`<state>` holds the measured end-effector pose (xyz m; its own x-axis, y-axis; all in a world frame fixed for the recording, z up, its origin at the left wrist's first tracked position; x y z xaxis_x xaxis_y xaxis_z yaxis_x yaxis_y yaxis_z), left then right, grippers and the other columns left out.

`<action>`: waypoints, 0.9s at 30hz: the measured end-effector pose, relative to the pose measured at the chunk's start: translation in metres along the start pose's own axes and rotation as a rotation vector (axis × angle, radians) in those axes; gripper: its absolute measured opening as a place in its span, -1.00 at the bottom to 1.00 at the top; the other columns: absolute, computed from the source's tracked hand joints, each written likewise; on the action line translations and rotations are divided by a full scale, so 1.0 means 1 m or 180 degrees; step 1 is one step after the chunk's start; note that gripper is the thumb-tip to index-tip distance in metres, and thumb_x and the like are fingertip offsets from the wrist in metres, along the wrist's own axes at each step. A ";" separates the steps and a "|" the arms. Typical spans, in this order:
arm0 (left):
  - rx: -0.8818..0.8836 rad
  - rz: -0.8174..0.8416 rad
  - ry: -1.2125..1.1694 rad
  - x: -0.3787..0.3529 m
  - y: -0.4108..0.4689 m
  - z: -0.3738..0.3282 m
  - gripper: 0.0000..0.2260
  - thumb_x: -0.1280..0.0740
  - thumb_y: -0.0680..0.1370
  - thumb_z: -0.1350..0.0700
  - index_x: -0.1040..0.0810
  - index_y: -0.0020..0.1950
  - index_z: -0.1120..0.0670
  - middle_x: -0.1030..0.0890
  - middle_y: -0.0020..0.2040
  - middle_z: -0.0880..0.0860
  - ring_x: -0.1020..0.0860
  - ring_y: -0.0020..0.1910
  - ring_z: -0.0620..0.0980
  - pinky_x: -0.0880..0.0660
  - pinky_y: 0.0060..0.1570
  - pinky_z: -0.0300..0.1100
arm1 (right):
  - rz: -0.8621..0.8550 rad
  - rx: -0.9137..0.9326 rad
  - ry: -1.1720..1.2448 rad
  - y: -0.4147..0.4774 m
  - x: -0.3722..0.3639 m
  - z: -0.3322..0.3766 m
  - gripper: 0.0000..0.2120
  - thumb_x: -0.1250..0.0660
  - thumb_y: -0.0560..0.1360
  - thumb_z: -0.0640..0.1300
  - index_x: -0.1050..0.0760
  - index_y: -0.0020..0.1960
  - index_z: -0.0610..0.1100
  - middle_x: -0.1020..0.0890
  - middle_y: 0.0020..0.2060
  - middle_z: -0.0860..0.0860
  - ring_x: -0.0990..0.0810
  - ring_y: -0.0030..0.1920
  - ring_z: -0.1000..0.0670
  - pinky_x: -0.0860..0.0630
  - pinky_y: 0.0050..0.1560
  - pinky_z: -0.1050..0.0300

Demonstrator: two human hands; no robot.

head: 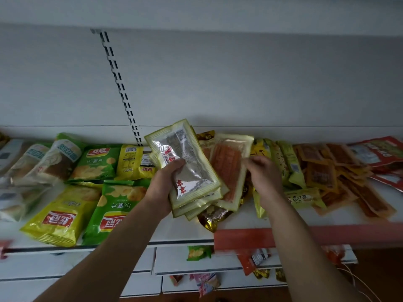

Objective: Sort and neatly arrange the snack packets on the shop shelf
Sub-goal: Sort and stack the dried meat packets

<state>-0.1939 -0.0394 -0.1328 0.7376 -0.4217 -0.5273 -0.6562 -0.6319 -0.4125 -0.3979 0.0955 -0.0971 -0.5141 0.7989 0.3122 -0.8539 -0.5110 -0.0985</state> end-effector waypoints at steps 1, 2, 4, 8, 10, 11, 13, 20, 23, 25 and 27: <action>-0.0001 0.0030 0.0035 0.001 0.000 0.001 -0.83 -0.33 0.54 0.09 -0.58 0.03 0.17 -0.67 -0.22 0.16 -0.68 -0.25 0.14 -0.59 -0.30 -0.06 | -0.0090 -0.0013 0.0089 0.000 0.003 0.005 -0.89 -0.36 0.53 0.00 -0.49 -0.16 0.07 -0.59 -0.17 0.14 -0.51 -0.20 0.15 -0.35 -0.29 0.17; 0.0007 0.0094 0.0045 0.000 0.000 0.003 -0.78 -0.34 0.52 0.09 -0.58 0.09 0.19 -0.68 -0.15 0.18 -0.68 -0.18 0.17 -0.60 -0.25 -0.03 | -0.0093 -0.0009 0.0223 0.001 0.003 0.008 -0.91 -0.32 0.55 0.01 -0.48 -0.12 0.06 -0.56 -0.16 0.15 -0.49 -0.19 0.16 -0.32 -0.29 0.17; 0.0046 0.0272 -0.0010 -0.006 0.001 0.006 -0.69 -0.37 0.47 0.10 -0.61 0.16 0.20 -0.69 0.01 0.21 -0.67 -0.03 0.21 -0.61 -0.16 0.01 | 0.0073 0.0033 0.0510 -0.002 -0.006 0.017 -0.93 -0.28 0.58 0.03 -0.47 0.02 0.06 -0.54 -0.10 0.18 -0.48 -0.12 0.18 -0.34 -0.24 0.18; -0.0059 0.0705 0.0058 -0.027 0.000 0.000 -0.75 -0.41 0.42 0.10 -0.69 0.05 0.15 -0.70 0.01 0.17 -0.67 0.01 0.17 -0.61 -0.13 -0.01 | 0.0564 0.0177 0.0606 -0.014 -0.040 0.037 -0.92 -0.24 0.61 0.02 -0.50 0.00 0.06 -0.62 -0.18 0.19 -0.59 -0.20 0.25 -0.38 -0.22 0.18; -0.0140 0.0918 0.0137 -0.036 -0.001 -0.003 -0.69 -0.39 0.43 0.08 -0.66 0.13 0.15 -0.66 0.10 0.22 -0.64 0.09 0.21 -0.60 -0.03 0.04 | 0.0901 0.0062 0.0713 -0.020 -0.059 0.039 -0.88 -0.24 0.61 0.04 -0.52 -0.03 0.07 -0.68 -0.20 0.14 -0.65 -0.23 0.19 -0.48 -0.18 0.12; -0.0162 0.0961 0.0178 -0.038 -0.002 -0.005 -0.65 -0.39 0.43 0.07 -0.64 0.18 0.15 -0.64 0.13 0.23 -0.62 0.11 0.23 -0.59 0.01 0.07 | 0.0992 -0.0017 0.0769 -0.020 -0.064 0.037 -0.86 -0.23 0.61 0.07 -0.54 -0.01 0.08 -0.69 -0.15 0.11 -0.68 -0.18 0.12 -0.54 -0.14 0.07; -0.0253 0.0847 0.0196 -0.034 0.000 -0.009 -0.59 -0.39 0.45 0.10 -0.54 0.27 0.18 -0.65 0.10 0.24 -0.63 0.08 0.26 -0.58 -0.01 0.08 | 0.0887 0.0025 0.0730 -0.017 -0.061 0.034 -0.82 -0.22 0.61 0.10 -0.57 0.02 0.09 -0.69 -0.08 0.09 -0.68 -0.06 0.02 -0.57 -0.06 0.07; -0.0305 0.0024 -0.0098 0.022 0.008 -0.021 -0.63 -0.42 0.41 0.04 -0.61 0.16 0.18 -0.67 0.00 0.24 -0.67 -0.11 0.22 -0.61 -0.13 0.08 | 0.0529 0.1162 -0.2289 -0.011 -0.060 0.023 -0.39 -0.44 0.46 0.07 -0.33 0.43 -0.05 -0.45 0.34 -0.04 -0.53 0.21 -0.11 -0.53 0.07 -0.03; -0.0158 0.0023 -0.0045 0.022 0.007 -0.013 -0.64 -0.51 0.27 0.04 -0.69 0.01 0.17 -0.65 -0.01 0.23 -0.65 -0.09 0.21 -0.60 -0.01 0.12 | 0.0476 0.1067 -0.1882 -0.003 -0.058 0.022 -0.36 -0.48 0.44 -0.11 -0.32 0.45 -0.06 -0.46 0.33 -0.05 -0.50 0.28 -0.10 -0.51 0.16 -0.02; -0.0158 0.0090 -0.0119 0.020 0.007 -0.012 -0.70 -0.48 0.31 0.06 -0.70 -0.02 0.17 -0.66 -0.05 0.21 -0.66 -0.12 0.19 -0.62 -0.06 0.08 | 0.0348 0.0824 -0.1300 0.003 -0.047 0.022 -0.41 -0.49 0.43 -0.16 -0.37 0.41 -0.05 -0.55 0.26 -0.01 -0.57 0.18 -0.05 -0.53 0.10 0.05; -0.0220 0.0234 -0.0203 0.015 0.007 -0.015 -0.73 -0.42 0.38 0.08 -0.69 0.01 0.17 -0.68 -0.05 0.20 -0.68 -0.10 0.20 -0.61 -0.12 0.06 | 0.0226 0.0457 -0.0592 0.006 -0.032 0.020 -0.53 -0.49 0.44 -0.18 -0.45 0.30 -0.02 -0.63 0.11 0.05 -0.64 -0.03 0.03 -0.58 -0.04 0.08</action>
<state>-0.1848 -0.0600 -0.1322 0.6749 -0.4277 -0.6013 -0.6939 -0.6452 -0.3198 -0.3850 0.0608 -0.0888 -0.5374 0.6940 0.4791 -0.7891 -0.6142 0.0046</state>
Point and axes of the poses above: each hand's wrist, its own y-axis towards the middle knuckle, its own x-axis out of the back of the hand, z = x × y, the point moved 10 cm from there along y, towards the middle knuckle
